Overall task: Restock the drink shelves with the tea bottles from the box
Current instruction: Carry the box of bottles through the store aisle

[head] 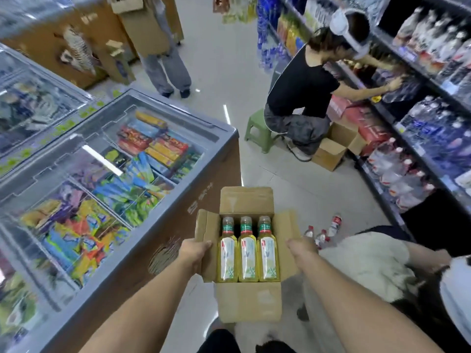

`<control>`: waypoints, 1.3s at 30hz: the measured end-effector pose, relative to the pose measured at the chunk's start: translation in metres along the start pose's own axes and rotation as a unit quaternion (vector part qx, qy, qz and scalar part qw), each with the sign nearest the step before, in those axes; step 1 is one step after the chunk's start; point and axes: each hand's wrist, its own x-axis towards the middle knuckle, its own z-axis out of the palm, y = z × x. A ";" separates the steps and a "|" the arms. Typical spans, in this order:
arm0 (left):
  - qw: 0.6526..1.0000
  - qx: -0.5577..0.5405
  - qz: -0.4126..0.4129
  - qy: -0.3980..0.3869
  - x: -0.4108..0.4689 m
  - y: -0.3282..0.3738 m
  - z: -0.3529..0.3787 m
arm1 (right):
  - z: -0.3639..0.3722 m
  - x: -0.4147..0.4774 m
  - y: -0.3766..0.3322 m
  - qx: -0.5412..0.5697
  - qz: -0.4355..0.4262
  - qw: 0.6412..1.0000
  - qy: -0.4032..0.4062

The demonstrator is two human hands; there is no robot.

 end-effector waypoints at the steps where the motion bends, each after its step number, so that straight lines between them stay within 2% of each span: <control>1: 1.000 0.001 0.010 0.001 0.021 0.017 0.004 | 0.003 0.011 -0.018 -0.005 0.004 1.000 0.007; 13: 0.995 0.064 0.042 -0.070 0.125 0.268 0.085 | 0.001 0.145 -0.228 -0.014 0.040 0.997 0.064; 17: 0.993 0.063 0.067 -0.077 0.155 0.344 0.129 | -0.010 0.206 -0.303 -0.046 0.024 0.996 0.068; 22: 0.997 0.030 0.048 -0.058 0.192 0.435 0.180 | -0.023 0.306 -0.405 -0.068 0.006 0.996 0.064; 30: 0.999 -0.047 -0.004 -0.023 0.272 0.571 0.217 | -0.004 0.380 -0.605 -0.214 -0.072 0.973 0.040; 39: 0.993 -0.113 0.006 0.025 0.356 0.732 0.191 | 0.077 0.454 -0.777 -0.193 -0.101 0.976 -0.016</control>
